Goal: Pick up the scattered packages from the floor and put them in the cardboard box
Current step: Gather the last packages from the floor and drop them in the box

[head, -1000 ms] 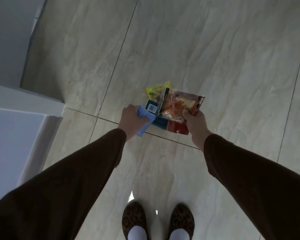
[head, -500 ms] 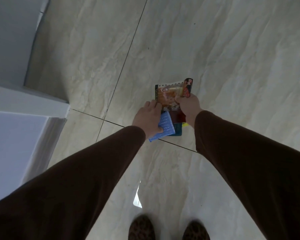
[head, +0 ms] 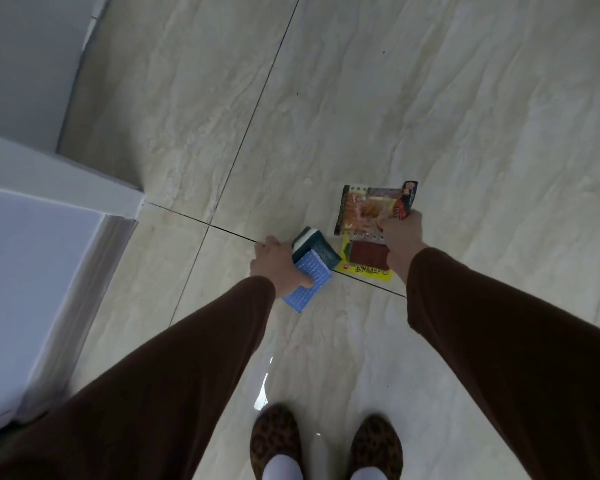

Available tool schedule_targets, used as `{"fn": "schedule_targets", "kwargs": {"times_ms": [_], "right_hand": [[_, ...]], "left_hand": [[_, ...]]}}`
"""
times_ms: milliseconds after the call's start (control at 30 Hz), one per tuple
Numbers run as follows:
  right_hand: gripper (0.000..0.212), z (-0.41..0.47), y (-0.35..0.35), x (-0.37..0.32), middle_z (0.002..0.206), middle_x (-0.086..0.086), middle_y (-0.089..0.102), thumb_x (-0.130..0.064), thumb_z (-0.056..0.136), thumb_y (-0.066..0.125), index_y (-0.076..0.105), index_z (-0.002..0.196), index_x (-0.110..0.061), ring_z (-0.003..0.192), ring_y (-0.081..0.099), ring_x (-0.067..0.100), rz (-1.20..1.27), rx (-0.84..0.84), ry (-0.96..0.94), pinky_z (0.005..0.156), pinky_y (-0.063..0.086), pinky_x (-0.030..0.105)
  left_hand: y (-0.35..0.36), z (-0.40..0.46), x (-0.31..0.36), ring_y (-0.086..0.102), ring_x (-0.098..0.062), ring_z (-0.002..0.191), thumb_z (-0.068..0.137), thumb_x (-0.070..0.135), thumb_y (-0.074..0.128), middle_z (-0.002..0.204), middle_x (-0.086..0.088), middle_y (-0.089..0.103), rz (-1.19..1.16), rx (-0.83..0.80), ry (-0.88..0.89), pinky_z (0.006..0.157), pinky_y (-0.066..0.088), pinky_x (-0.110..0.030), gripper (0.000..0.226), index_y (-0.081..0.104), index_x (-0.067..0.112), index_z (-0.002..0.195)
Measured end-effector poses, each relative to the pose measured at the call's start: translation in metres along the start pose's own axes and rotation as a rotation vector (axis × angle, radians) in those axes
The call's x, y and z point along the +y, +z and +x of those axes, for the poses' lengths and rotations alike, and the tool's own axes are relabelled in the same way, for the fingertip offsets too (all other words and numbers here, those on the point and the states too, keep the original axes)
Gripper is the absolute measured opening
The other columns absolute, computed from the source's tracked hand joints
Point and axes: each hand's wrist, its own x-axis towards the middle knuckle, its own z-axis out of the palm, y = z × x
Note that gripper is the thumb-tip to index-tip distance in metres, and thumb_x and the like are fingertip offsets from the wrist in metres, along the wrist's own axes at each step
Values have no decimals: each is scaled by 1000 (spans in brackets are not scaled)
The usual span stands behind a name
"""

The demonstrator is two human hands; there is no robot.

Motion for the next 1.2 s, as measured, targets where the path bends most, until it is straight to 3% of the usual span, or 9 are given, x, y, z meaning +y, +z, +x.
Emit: {"fn": "schedule_targets", "kwargs": {"times_ms": [133, 300, 367, 467, 600, 767, 900, 1033, 1200], "right_hand": [[22, -55, -28, 7, 93, 11, 69, 3, 92, 59, 64, 86, -17, 86, 69, 32, 15, -103, 48, 81, 60, 52], [23, -149, -63, 9, 102, 23, 73, 1, 91, 63, 66, 80, -19, 97, 72, 44, -27, -113, 1, 88, 56, 67], [23, -192, -74, 12, 96, 15, 73, 0, 92, 64, 67, 82, -20, 105, 71, 45, -32, -135, -22, 90, 56, 64], [19, -255, -88, 21, 91, 8, 72, -5, 93, 67, 66, 83, -22, 96, 72, 37, -93, -160, -57, 92, 58, 58], [20, -336, -97, 44, 91, 5, 70, -6, 94, 67, 64, 86, -24, 90, 67, 26, -138, -214, -119, 89, 57, 45], [21, -429, -92, 84, 91, 1, 71, -5, 96, 64, 65, 88, -24, 88, 70, 22, -204, -317, -175, 86, 58, 40], [9, -496, -70, 120, 90, -1, 69, -7, 97, 64, 66, 98, -16, 84, 66, 18, -321, -367, -232, 67, 51, 28], [15, -562, -31, 167, 107, 11, 73, -8, 96, 65, 68, 110, -10, 98, 70, 27, -377, -411, -252, 88, 57, 39], [15, -641, 32, 232, 109, 12, 74, -9, 95, 66, 69, 109, -14, 103, 72, 30, -413, -438, -256, 96, 58, 47]], "left_hand": [[-9, -55, -20, 63, -26, 99, 61, 37, 86, 107, -6, 64, -365, 38, -108, 85, 56, -43, 59, 57, 14, 107], [-34, -150, -34, 62, -27, 96, 63, 37, 86, 104, -7, 64, -426, 145, -135, 81, 56, -44, 59, 54, 13, 106], [-43, -191, -40, 63, -26, 95, 64, 36, 86, 104, -6, 64, -468, 163, -136, 77, 55, -39, 58, 54, 13, 106], [-54, -255, -51, 61, -24, 91, 67, 34, 86, 101, -4, 63, -483, 180, -139, 66, 45, -31, 55, 53, 14, 106], [-61, -339, -78, 60, -23, 92, 70, 34, 85, 103, -2, 63, -533, 222, -197, 71, 46, -34, 52, 53, 18, 107], [-52, -437, -137, 62, -23, 90, 70, 30, 86, 101, -3, 65, -625, 257, -254, 68, 46, -33, 49, 52, 18, 104], [-41, -499, -195, 64, -21, 89, 66, 33, 86, 98, -1, 65, -690, 269, -310, 76, 55, -39, 50, 53, 22, 102], [-32, -549, -270, 63, -17, 90, 69, 29, 86, 103, 1, 66, -743, 288, -332, 78, 54, -37, 52, 53, 22, 108], [-32, -604, -381, 62, -16, 89, 68, 34, 87, 103, 1, 65, -709, 301, -357, 71, 53, -34, 53, 53, 21, 106]]}}
